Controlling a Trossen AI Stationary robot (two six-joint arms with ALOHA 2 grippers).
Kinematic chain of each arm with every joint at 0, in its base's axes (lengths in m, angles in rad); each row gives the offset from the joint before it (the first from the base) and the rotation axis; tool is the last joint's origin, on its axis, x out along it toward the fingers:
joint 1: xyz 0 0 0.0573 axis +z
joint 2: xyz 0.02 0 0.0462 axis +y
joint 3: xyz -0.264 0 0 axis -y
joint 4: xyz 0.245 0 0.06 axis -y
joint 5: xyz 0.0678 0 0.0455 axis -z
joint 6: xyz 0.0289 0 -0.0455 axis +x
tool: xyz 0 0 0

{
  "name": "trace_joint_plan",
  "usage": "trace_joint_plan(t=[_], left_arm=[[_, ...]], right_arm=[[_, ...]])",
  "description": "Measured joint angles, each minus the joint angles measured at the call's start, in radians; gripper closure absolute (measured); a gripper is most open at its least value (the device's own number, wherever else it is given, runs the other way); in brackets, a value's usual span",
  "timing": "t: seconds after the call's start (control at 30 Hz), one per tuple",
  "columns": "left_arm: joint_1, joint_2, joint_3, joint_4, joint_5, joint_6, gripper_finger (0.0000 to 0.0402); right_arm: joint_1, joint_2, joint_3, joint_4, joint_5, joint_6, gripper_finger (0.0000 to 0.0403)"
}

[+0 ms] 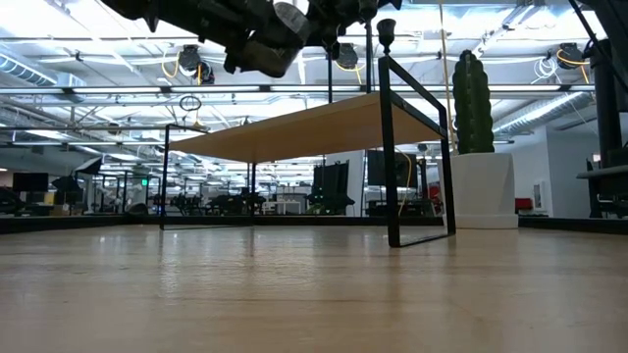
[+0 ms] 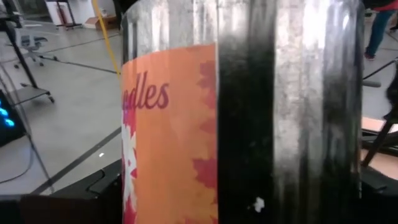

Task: Pick & Place candle stick holders
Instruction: Put the top orange scented candle on the shelf

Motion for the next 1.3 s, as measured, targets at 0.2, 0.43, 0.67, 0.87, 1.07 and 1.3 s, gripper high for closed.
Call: trace_joint_plan(t=[0.2, 0.43, 0.67, 0.87, 1.07, 1.3], left_arm=[[-0.002, -0.001, 0.000, -0.010, -0.021, 0.034, 0.0053], [-0.006, -0.002, 0.000, -0.015, -0.040, 0.069, 0.0053], [-0.006, -0.002, 0.001, -0.020, -0.083, 0.045, 0.0054], [-0.006, -0.002, 0.002, -0.045, -0.110, -0.007, 0.0054], [-0.003, 0.000, 0.002, -0.124, -0.200, -0.078, 0.0054], [-0.006, -0.001, 0.001, -0.151, -0.234, -0.116, 0.0054]], right_arm=[[0.000, 0.000, -0.001, -0.004, -0.001, 0.000, 0.0355], [0.000, 0.000, -0.001, -0.001, 0.000, -0.001, 0.0353], [-0.006, 0.000, -0.001, 0.002, 0.011, -0.001, 0.0346], [-0.006, 0.000, -0.001, -0.007, 0.067, -0.018, 0.0345], [-0.007, -0.012, 0.000, 0.001, 0.045, -0.028, 0.0344], [-0.026, -0.028, 0.000, 0.014, 0.074, -0.036, 0.0344]])
